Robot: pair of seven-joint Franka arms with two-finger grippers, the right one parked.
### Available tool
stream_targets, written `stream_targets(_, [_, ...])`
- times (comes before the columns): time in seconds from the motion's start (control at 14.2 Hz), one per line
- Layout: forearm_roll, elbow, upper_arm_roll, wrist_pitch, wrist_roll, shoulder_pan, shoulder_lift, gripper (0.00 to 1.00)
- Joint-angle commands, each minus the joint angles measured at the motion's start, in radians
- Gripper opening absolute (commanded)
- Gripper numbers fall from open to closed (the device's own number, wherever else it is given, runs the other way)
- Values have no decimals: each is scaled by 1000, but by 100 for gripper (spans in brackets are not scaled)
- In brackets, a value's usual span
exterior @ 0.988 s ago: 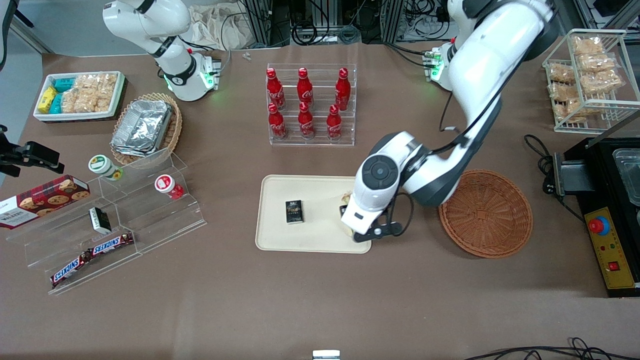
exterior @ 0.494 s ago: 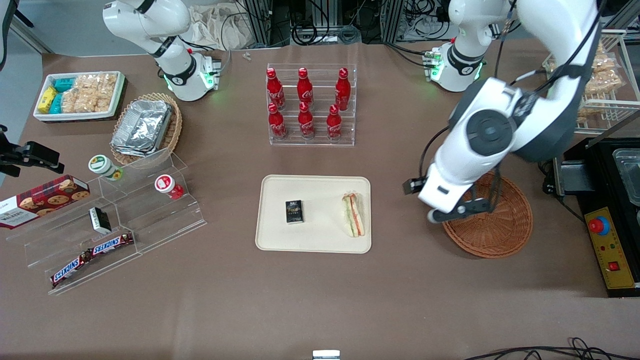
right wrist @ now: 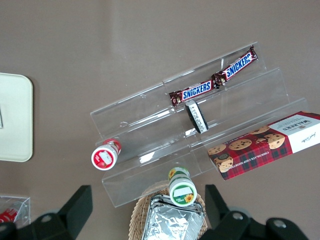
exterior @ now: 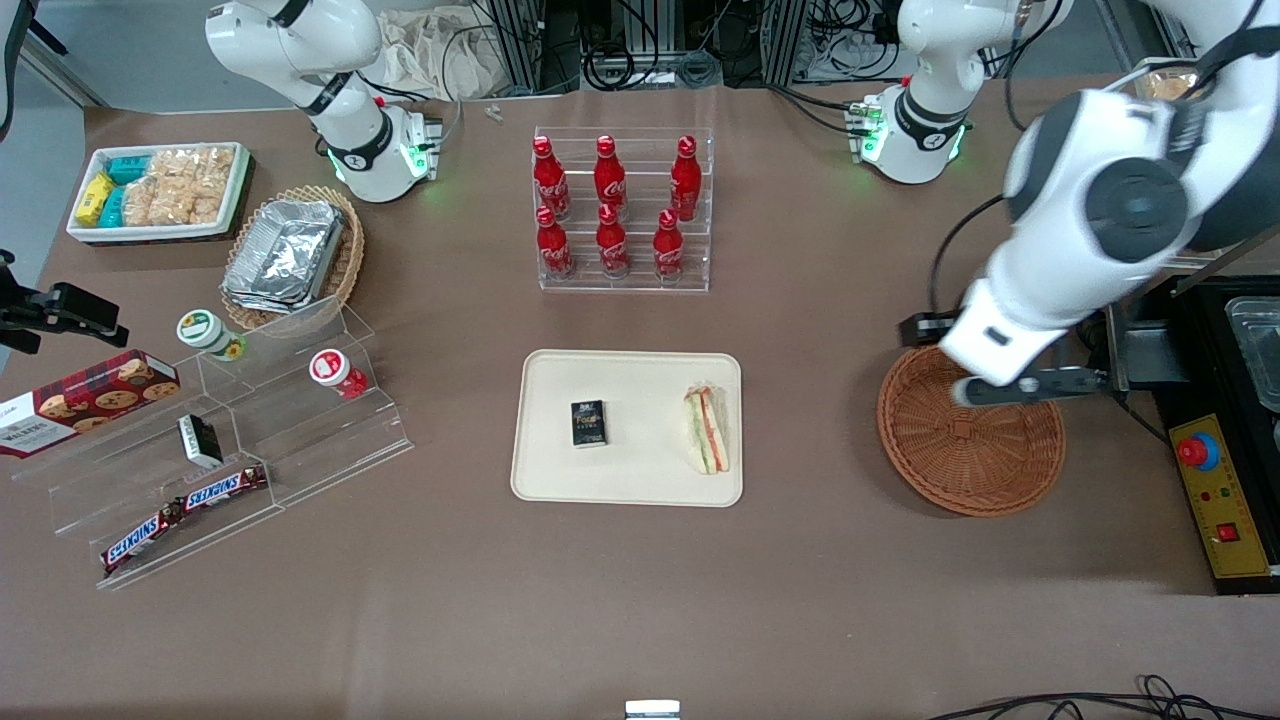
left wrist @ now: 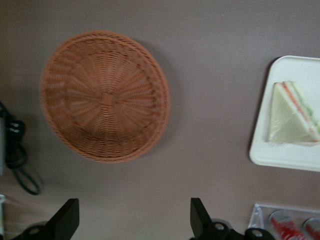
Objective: Place sandwich from basket to tray
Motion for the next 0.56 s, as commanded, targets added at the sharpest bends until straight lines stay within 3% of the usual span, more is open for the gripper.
stream_targets(0.0, [-56, -159, 223, 20, 202, -119, -152, 100])
stream_targets(0.21, [-33, -210, 246, 80, 240, -114, -177, 100])
stream_targets(0.49, [-14, 91, 231, -120, 258, -128, 11, 100])
